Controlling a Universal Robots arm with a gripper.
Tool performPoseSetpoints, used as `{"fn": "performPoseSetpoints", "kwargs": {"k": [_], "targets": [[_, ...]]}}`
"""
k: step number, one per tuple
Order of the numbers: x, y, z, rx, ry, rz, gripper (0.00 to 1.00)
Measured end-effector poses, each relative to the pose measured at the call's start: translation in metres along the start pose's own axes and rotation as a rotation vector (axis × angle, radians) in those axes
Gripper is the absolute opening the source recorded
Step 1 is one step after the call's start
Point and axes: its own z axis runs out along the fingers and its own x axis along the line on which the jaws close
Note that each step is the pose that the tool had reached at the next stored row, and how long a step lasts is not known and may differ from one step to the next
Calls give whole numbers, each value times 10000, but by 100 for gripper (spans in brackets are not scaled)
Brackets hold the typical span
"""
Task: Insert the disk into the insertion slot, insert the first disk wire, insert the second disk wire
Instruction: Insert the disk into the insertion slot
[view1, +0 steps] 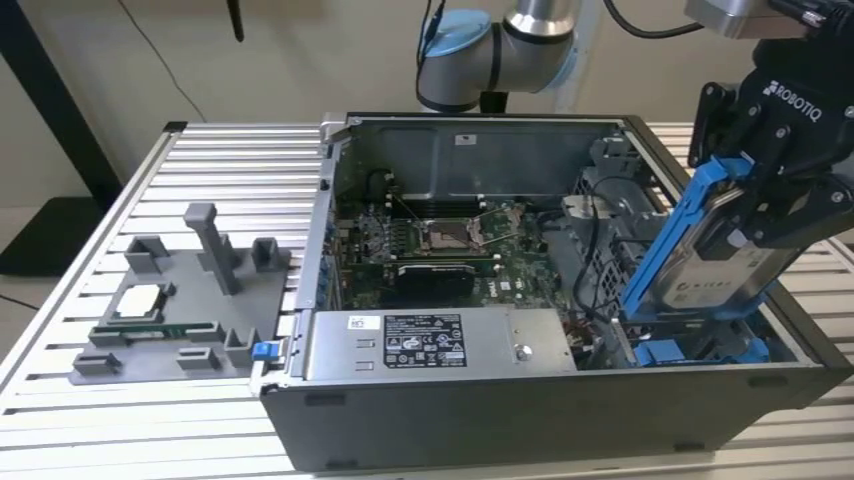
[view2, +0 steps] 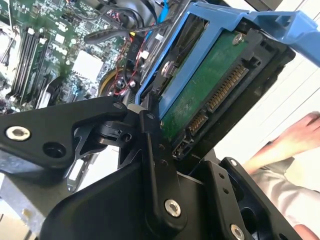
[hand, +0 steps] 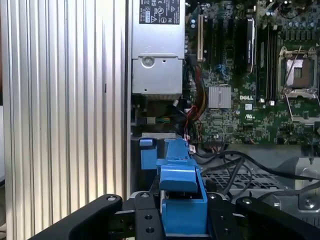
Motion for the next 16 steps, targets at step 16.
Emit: {"fn": "performPoseSetpoints", "kwargs": {"k": [16], "targets": [[89, -25, 111, -67, -170, -7, 0]]}}
